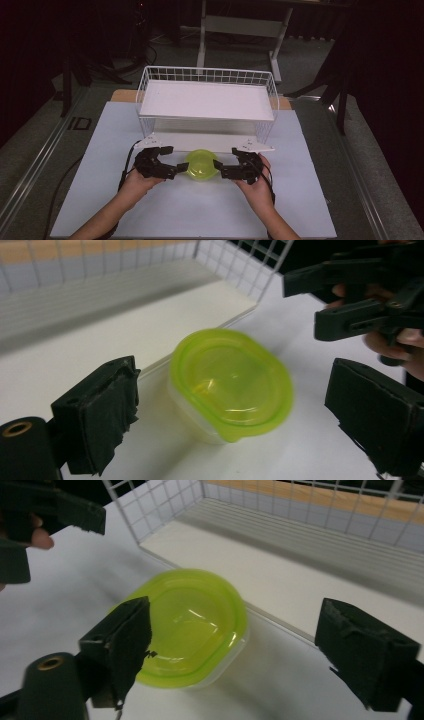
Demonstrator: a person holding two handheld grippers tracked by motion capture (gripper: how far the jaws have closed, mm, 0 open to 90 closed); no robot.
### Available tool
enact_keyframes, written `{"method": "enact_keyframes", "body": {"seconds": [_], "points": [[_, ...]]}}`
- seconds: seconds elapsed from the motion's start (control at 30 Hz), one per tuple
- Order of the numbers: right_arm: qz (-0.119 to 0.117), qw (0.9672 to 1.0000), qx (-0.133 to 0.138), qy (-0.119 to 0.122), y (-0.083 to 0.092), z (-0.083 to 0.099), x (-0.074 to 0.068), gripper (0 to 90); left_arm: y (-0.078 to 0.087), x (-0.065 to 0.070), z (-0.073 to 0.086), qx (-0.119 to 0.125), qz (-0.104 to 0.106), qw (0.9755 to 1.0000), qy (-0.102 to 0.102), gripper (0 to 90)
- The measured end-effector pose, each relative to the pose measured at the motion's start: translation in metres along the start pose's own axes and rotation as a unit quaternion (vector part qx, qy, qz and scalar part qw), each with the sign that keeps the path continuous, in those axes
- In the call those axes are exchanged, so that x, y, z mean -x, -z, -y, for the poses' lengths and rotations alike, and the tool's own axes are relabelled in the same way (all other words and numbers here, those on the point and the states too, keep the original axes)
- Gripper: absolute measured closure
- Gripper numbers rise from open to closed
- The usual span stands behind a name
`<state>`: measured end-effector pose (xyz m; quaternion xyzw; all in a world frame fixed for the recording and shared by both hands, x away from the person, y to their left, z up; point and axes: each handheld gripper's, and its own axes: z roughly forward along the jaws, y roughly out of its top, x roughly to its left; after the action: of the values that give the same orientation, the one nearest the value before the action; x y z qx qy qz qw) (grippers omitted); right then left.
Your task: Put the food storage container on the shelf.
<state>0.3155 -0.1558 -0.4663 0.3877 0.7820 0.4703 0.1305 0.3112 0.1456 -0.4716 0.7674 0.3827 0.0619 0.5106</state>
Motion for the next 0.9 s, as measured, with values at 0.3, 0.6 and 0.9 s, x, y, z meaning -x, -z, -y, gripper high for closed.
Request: {"method": "enact_keyframes", "body": {"seconds": [0.3, 0.6, 0.9], "points": [[0.002, 0.9997, -0.018, -0.019, -0.021, 0.009, -0.002, 25.3, -0.023, -0.012, 0.008, -0.043, -0.009, 0.9982, 0.04, 33.3], [-0.008, 0.9983, -0.043, -0.038, -0.029, 0.019, 0.0, 38.3, -0.034, -0.019, 0.017, -0.079, 0.017, 0.9938, 0.076, 55.5], [-0.024, 0.9975, -0.05, -0.044, -0.025, 0.021, -0.004, 65.8, -0.031, -0.007, 0.017, -0.09, -0.002, 0.9936, 0.068, 68.0]]}}
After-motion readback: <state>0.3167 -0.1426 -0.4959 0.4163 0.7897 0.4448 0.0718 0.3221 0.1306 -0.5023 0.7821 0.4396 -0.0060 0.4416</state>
